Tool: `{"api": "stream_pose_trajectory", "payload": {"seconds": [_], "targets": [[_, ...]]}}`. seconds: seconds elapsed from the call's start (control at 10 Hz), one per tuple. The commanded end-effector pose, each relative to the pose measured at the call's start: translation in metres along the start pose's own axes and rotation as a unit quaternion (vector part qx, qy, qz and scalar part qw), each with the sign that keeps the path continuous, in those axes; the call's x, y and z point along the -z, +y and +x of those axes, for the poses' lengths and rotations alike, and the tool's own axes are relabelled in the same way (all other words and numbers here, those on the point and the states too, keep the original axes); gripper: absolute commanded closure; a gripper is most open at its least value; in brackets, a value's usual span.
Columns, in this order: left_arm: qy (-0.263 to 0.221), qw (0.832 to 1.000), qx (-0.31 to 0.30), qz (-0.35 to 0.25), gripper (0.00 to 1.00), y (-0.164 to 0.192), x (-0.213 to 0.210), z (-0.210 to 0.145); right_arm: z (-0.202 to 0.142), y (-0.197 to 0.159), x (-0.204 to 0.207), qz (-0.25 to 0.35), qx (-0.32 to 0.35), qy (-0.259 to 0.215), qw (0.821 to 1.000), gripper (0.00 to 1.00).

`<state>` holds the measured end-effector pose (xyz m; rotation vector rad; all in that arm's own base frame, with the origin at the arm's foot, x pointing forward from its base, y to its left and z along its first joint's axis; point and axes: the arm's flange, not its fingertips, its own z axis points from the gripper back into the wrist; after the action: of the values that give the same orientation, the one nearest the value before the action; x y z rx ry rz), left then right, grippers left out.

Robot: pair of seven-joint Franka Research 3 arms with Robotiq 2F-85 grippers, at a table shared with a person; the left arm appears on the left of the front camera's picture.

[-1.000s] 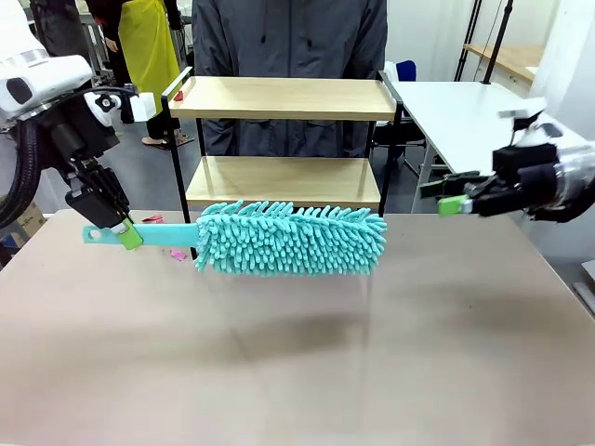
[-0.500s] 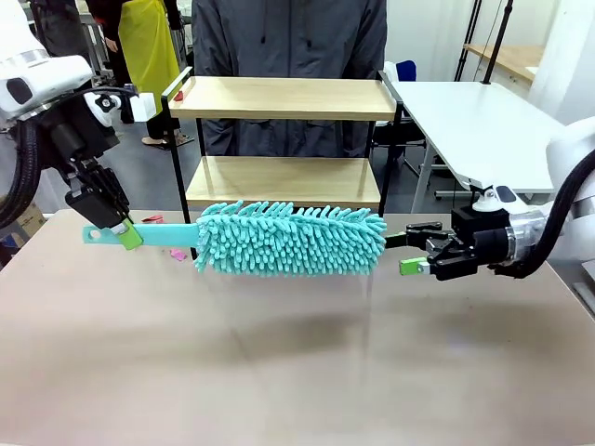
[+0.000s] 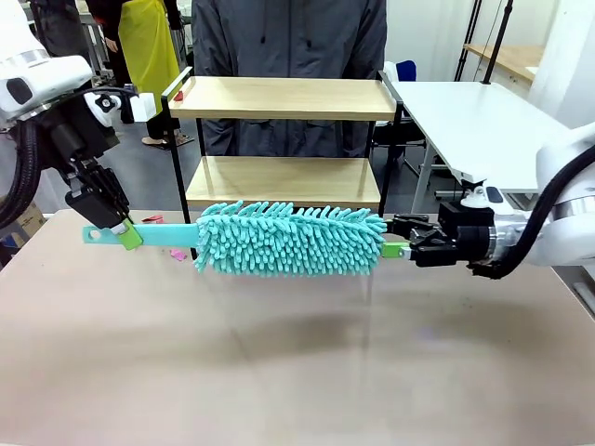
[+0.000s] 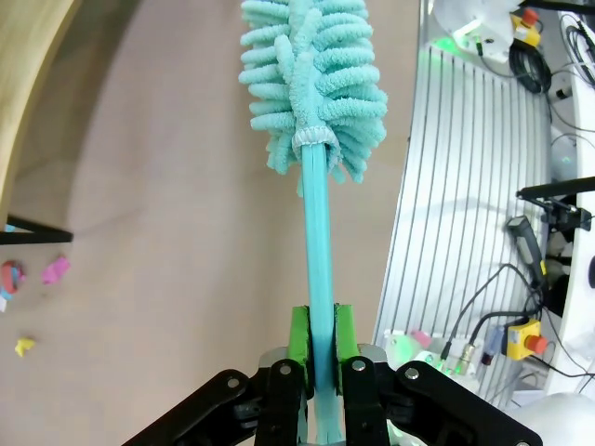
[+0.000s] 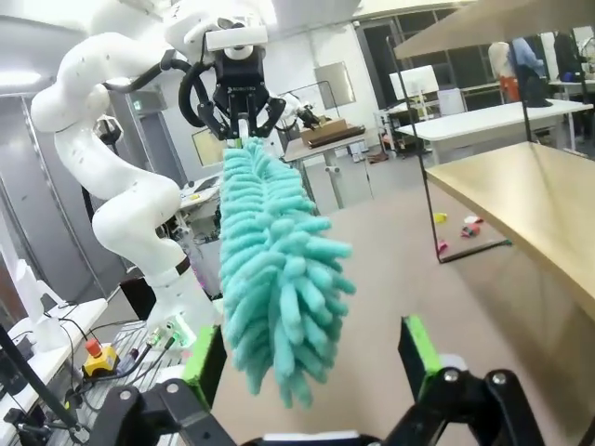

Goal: Clean the shelf.
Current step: Hand the Duster back to the human.

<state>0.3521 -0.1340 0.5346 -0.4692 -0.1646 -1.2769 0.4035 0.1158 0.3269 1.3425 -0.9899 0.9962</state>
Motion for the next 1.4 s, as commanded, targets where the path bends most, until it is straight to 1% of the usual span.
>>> {"api": "stream_pose_trajectory", "payload": {"seconds": [0.0,0.1,0.2,0.4,0.5,0.6,0.7,0.8,1.0,1.1,1.2,1.3], "targets": [[0.001,1.0,0.0,-0.001,0.87,0.0,-0.004,-0.002,-0.002,-0.014,0.023,0.017,0.005,-0.015,1.0,0.0],[0.001,1.0,0.0,-0.001,0.87,0.0,-0.004,-0.002,-0.003,-0.016,0.035,0.034,0.021,-0.026,0.999,0.0],[0.001,1.0,0.0,-0.001,0.87,0.0,-0.004,-0.002,-0.003,-0.015,0.044,0.038,0.02,-0.029,0.999,0.0],[0.001,1.0,0.0,-0.001,0.87,0.0,-0.004,-0.002,-0.001,-0.018,0.056,0.046,0.024,-0.029,0.998,0.0],[0.001,1.0,0.0,-0.001,0.87,0.0,-0.004,-0.002,0.0,-0.02,0.058,0.04,0.031,-0.019,0.999,0.0],[0.001,1.0,0.0,-0.001,0.87,0.0,-0.004,-0.002,-0.001,-0.022,0.059,0.047,0.037,-0.017,0.998,0.56],[0.001,1.0,0.0,-0.001,0.87,0.0,-0.004,-0.002,-0.001,-0.023,0.06,0.052,0.034,-0.015,0.998,0.58],[0.001,1.0,0.0,-0.001,0.87,0.0,-0.004,-0.002,-0.001,-0.023,0.06,0.058,0.032,-0.014,0.998,1.0],[0.001,1.0,0.0,-0.001,0.87,0.0,-0.004,-0.002,-0.001,-0.024,0.058,0.065,0.039,-0.015,0.997,1.0],[0.001,1.0,0.0,-0.001,0.87,0.0,-0.004,-0.002,-0.002,-0.025,0.058,0.07,0.038,-0.013,0.997,0.86],[0.001,1.0,0.0,-0.001,0.87,0.0,-0.004,-0.002,-0.003,-0.025,0.058,0.081,0.036,-0.01,0.996,0.95],[0.001,1.0,0.0,-0.001,0.87,0.0,-0.004,-0.002,-0.003,-0.024,0.059,0.092,0.035,-0.004,0.995,1.0]]}}
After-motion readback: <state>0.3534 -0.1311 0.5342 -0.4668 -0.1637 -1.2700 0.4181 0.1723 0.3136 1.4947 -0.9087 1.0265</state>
